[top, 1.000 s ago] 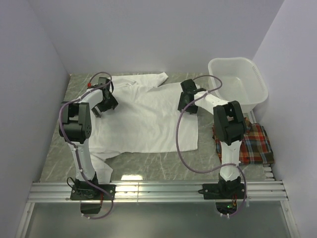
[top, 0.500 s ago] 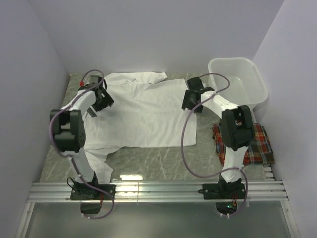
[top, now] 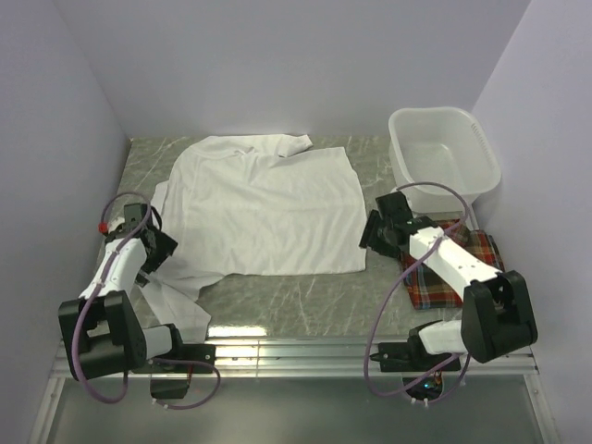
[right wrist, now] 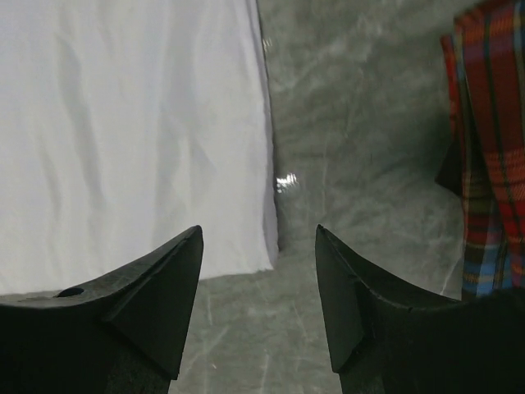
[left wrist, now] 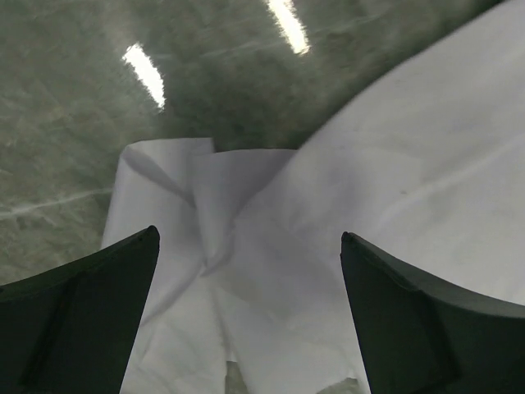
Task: Fold and stack the long sleeve shirts
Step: Fold the shirt
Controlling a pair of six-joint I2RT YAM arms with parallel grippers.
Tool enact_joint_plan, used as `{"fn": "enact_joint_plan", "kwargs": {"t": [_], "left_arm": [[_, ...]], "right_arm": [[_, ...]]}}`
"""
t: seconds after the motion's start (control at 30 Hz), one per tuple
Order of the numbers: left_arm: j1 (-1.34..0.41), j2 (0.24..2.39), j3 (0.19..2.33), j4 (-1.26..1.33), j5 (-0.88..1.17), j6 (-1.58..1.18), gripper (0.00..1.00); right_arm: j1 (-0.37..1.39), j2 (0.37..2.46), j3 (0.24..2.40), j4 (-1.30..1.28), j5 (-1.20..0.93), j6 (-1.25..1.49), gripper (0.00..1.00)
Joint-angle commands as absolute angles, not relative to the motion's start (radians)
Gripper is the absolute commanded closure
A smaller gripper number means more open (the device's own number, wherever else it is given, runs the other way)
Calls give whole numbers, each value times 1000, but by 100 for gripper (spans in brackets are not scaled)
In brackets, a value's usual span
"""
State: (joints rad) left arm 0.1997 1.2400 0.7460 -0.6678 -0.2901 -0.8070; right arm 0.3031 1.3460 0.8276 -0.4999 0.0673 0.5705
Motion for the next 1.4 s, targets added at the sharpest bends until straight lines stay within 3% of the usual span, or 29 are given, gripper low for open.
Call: {"fn": "enact_joint_plan", "kwargs": {"t": [0.0,0.33,0.93,1.03,1.07,1.27,1.37], "left_arm": [[261,1198,715,-626,-249,-815,2],[284,1233,677,-551,-97,-776,2],[282,1255,646,-551,-104,-769,4],[284,1244,650,-551,-118,-767,5],[284,1246,652,-551,-120,-764,5],[284,1272,661,-564,-95,-761,12],[282,1279,660,-577,-98,-750,18]], "right_arm": [[298,1273,756,-443,32,606,36],[301,1232,583,-336,-77,722,36],[305,1304,545,-272,-52,799,40],[307,1316,538,-258,-52,802,51],[307,1318,538,-258,-49,801,60],[305,1318,545,-278,-35,762,92],[305,1302,540,-284,-34,753,100]]}}
